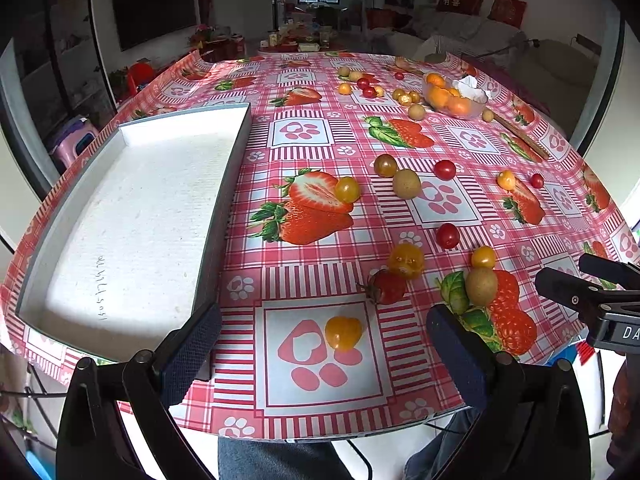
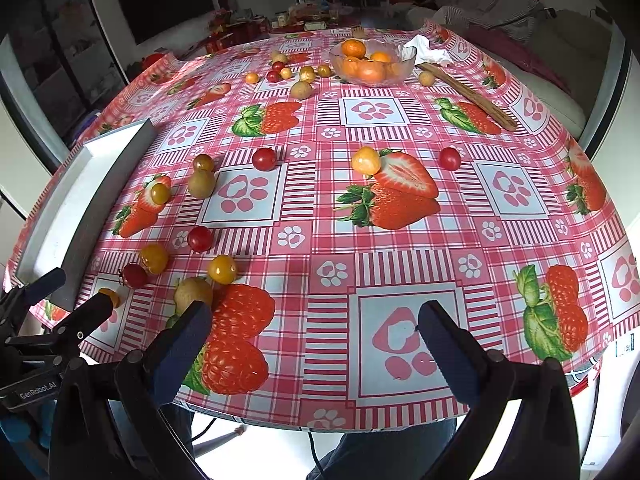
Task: Organize fruits
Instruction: 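Move both tools over the scattered cherry tomatoes on the tablecloth, then grasp a yellow cherry tomato with the left tool while the right grasps an orange one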
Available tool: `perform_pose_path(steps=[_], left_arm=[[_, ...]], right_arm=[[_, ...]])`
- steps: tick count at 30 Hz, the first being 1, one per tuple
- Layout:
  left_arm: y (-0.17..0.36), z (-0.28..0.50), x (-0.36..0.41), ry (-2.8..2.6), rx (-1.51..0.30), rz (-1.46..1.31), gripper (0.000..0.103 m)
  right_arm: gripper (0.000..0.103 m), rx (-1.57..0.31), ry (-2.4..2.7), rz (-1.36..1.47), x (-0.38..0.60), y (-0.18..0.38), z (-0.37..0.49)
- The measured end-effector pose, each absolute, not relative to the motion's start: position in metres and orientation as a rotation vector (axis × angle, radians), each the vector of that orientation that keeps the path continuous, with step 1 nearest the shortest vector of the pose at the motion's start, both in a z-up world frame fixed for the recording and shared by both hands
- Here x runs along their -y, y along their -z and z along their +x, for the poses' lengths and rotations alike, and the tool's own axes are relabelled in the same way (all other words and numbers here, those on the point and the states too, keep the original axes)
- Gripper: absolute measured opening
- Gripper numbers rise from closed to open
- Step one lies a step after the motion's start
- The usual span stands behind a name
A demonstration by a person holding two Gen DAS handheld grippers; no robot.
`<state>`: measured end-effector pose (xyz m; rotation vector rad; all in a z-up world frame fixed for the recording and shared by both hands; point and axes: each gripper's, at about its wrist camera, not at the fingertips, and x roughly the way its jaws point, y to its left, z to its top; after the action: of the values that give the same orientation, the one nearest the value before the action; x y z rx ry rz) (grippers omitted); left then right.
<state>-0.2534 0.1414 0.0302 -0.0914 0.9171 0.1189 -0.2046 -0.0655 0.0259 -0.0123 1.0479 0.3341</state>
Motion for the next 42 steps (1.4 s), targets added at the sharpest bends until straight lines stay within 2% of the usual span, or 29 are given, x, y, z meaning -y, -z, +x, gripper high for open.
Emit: perform_pose_path(steps=[24, 35, 36, 38, 42], left_arm=[[-0.026, -0.249, -0.124, -0.179, -0.941, -0.006, 0.103], [-0.018, -0.245, -0.117, -0.185, -0.936, 0.015, 0.103], [-0.018, -0.245, -0.116, -0.184, -0.936, 0.019, 0.101], [-0.016, -0.243, -0.114, -0.184, -0.946, 0.029, 0.088], [-0.009, -0.239, -0.114, -0.184, -0.976, 0.015, 0.085]], right_arm=[[0.103, -1.057, -0.338, 0.000, 0.069, -0.023, -0.205], [0.103, -1.048, -0.275, 0.027, 0.087, -0.019, -0.179], [0.103, -1.046, -0.269, 0.025, 0.087, -0.019, -0.174], [0.103, -1.041, -0.264, 0.023, 0.085, -0.018, -0.163], [0.101, -1.029, -0.257, 0.010, 0.078, -0.016, -0.139]])
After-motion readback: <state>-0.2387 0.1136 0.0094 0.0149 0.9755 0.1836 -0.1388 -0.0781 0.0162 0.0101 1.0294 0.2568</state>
